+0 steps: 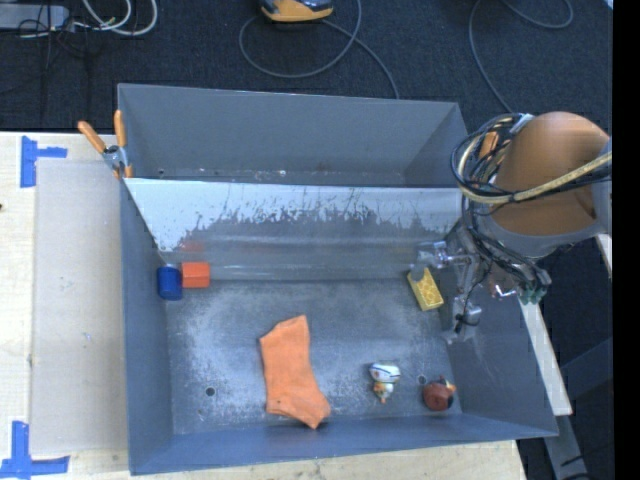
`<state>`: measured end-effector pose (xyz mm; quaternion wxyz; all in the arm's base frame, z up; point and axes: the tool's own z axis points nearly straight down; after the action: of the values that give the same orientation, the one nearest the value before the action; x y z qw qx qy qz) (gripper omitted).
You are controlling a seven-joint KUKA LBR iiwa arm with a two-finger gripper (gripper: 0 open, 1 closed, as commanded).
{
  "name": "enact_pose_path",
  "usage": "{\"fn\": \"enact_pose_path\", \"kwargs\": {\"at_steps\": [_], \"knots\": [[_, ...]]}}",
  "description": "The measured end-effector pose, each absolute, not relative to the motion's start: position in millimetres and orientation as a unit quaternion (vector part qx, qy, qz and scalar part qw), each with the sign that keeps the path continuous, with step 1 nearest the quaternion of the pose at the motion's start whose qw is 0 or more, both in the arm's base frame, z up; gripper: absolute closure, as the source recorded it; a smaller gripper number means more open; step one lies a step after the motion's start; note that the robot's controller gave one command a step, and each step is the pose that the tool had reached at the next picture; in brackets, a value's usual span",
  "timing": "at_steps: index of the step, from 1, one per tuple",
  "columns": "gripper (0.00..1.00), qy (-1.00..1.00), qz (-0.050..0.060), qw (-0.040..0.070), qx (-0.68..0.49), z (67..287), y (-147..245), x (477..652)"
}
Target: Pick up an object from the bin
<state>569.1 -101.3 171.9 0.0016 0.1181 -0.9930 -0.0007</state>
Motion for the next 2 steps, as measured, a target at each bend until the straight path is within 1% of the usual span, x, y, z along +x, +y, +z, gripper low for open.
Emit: {"fn": "enact_pose_path", "kwargs": {"at_steps": [1, 2], "knots": [[0.0, -0.994, -0.001, 0.0, 0.108, 154, -137, 575.5], [0.0, -0.991, 0.0, 0.001, 0.131, 127, -144, 542.0]]}}
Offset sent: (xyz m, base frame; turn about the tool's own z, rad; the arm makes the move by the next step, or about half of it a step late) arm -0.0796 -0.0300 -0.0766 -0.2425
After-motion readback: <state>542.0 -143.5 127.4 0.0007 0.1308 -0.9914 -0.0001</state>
